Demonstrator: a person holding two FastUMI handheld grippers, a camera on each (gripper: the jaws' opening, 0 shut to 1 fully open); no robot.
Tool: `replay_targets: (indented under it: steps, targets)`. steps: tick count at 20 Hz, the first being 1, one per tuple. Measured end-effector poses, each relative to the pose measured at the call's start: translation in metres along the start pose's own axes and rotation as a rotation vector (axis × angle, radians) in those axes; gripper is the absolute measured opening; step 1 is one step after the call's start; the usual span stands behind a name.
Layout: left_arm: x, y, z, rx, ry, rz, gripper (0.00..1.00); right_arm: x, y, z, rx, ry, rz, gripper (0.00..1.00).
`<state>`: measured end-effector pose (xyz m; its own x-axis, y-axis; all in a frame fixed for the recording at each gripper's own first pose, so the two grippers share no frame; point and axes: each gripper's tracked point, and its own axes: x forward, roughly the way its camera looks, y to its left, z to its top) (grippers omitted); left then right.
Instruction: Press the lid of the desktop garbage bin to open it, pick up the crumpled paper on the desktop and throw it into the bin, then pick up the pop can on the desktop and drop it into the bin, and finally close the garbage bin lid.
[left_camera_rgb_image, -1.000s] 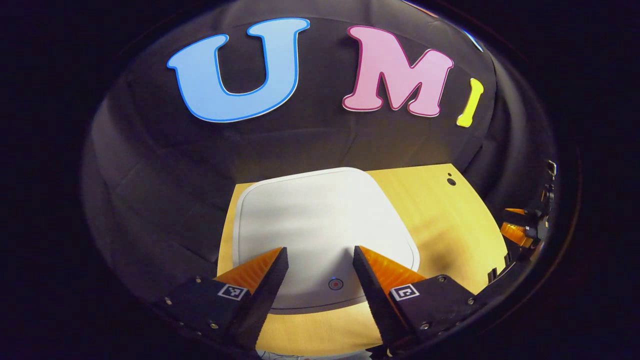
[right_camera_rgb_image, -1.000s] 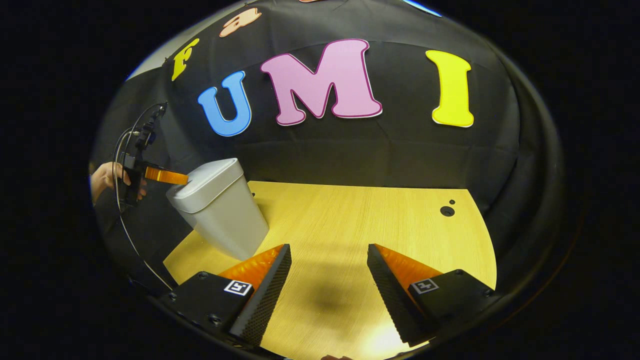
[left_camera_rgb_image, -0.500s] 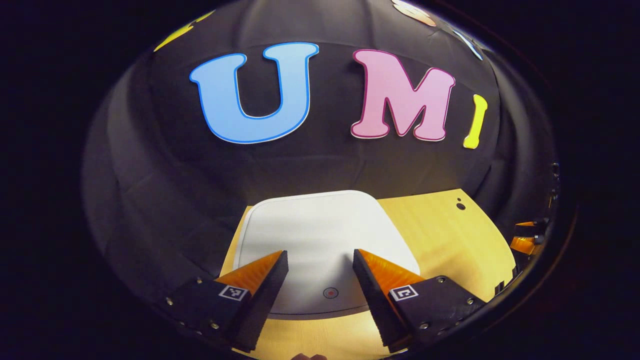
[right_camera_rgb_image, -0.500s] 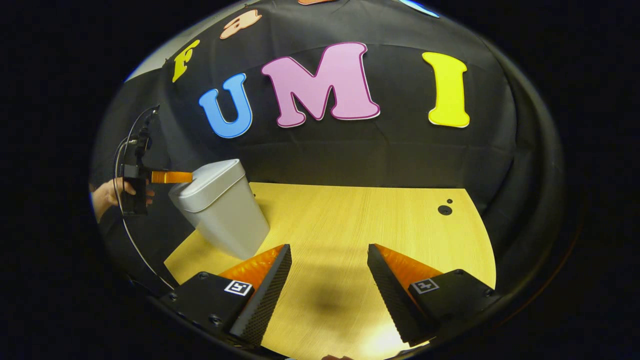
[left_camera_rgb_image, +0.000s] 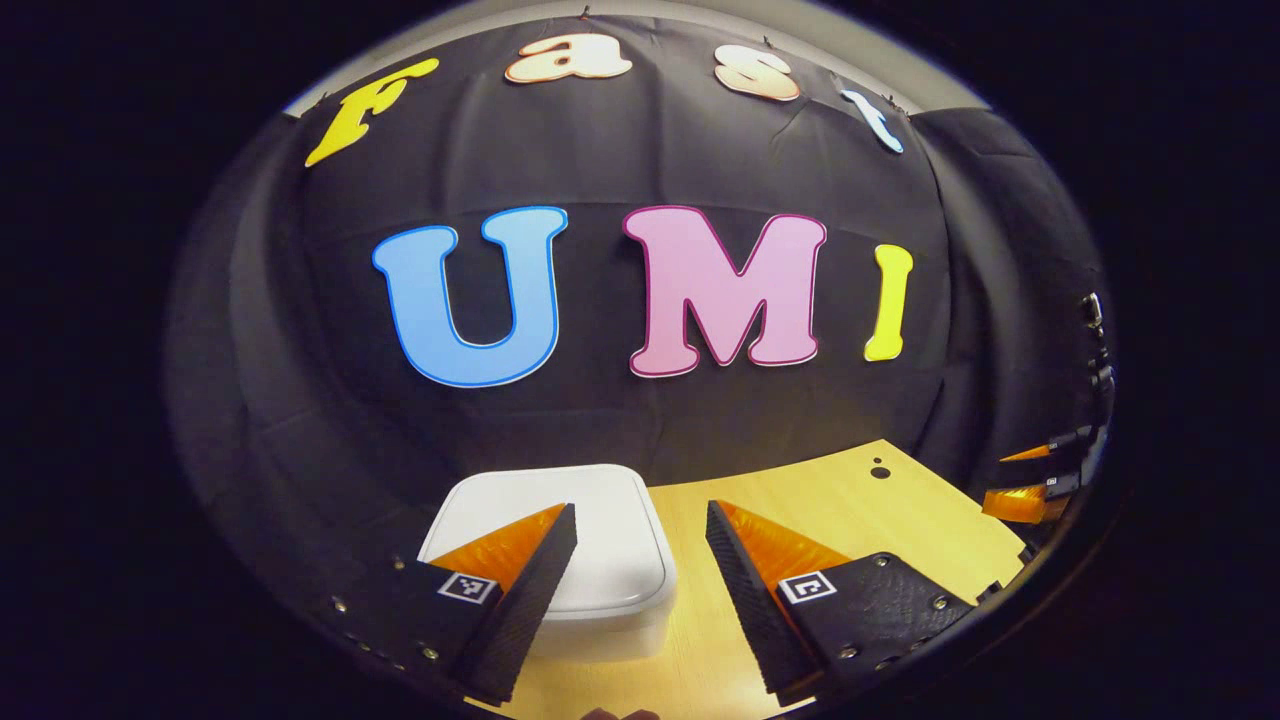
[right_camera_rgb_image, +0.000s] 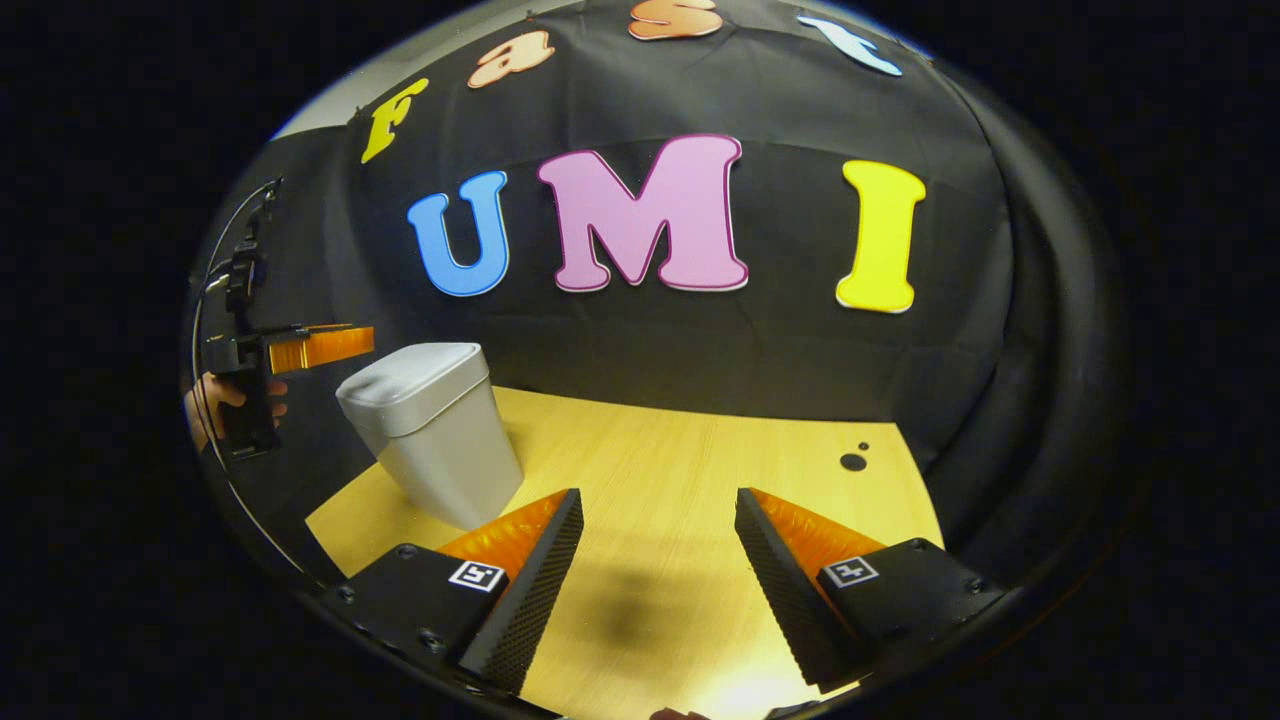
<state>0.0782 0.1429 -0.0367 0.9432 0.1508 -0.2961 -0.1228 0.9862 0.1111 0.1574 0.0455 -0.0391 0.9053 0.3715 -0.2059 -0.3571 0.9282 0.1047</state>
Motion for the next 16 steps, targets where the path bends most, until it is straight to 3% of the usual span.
replay_targets:
  steps: [5,16]
  targets:
    - [-0.033,-0.038,0.009,-0.027,-0.070,0.053,0.87,-0.023,0.008,0.042,-0.110,-0.166,-0.044,0.99]
    - [-0.130,-0.072,0.021,-0.092,-0.236,0.224,0.86,-0.063,0.059,0.085,-0.205,-0.444,-0.013,0.98]
